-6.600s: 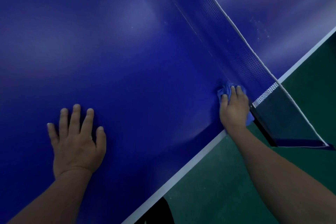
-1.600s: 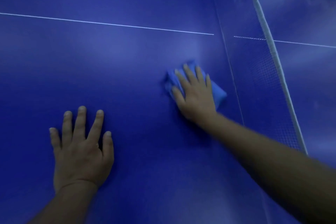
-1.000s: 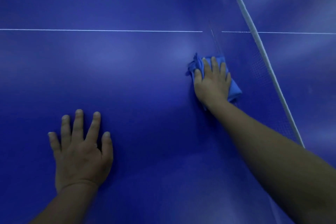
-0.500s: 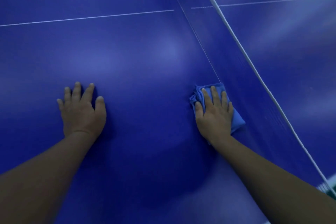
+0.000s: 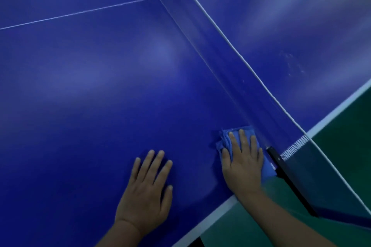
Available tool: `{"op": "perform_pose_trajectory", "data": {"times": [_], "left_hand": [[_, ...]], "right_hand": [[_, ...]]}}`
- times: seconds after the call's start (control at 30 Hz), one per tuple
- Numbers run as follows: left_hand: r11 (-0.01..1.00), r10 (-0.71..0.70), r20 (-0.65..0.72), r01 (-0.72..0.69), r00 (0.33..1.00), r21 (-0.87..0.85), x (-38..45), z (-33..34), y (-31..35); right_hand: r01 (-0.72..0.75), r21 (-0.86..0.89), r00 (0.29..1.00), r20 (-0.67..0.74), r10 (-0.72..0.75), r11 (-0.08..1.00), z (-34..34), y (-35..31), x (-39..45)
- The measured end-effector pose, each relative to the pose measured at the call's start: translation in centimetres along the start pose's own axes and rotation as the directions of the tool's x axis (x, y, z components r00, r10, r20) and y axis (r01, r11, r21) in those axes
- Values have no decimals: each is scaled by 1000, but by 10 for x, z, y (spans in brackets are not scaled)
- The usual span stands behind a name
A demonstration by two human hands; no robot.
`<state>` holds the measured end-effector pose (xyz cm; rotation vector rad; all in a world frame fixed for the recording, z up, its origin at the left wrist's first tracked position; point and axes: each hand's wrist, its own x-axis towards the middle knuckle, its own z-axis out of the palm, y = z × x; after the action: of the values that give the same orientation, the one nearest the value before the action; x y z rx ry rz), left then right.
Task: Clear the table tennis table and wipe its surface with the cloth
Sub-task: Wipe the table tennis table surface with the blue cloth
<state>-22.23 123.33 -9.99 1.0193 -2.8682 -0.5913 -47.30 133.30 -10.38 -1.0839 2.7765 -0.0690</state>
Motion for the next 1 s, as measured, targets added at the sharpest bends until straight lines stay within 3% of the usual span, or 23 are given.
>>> {"op": "perform_pose_trajectory", "data": {"times": [0.1,0.23,0.3,0.5,0.7,1.0], "left_hand": [[995,62,23,-63,998,74,2,5,-2],[989,70,80,-79,994,121,6,8,-1],[988,49,93,-62,994,142,6,9,-1],[991,22,106,-35,994,130,4,7,0],[985,30,84,-44,996,167,3,8,0],[987,45,46,-52,998,149,1,8,2]], "right_hand": [[-40,54,998,-46,42,998,1,-32,22],[34,108,999,-19,-32,994,2,-75,65],[27,112,1000,-5,-26,993,2,-59,64],[-165,82,982,-84,172,983,2,19,-19],[-61,65,995,-72,66,996,-2,-15,27],[-78,12,985,-154,79,997,-3,51,-21]]}}
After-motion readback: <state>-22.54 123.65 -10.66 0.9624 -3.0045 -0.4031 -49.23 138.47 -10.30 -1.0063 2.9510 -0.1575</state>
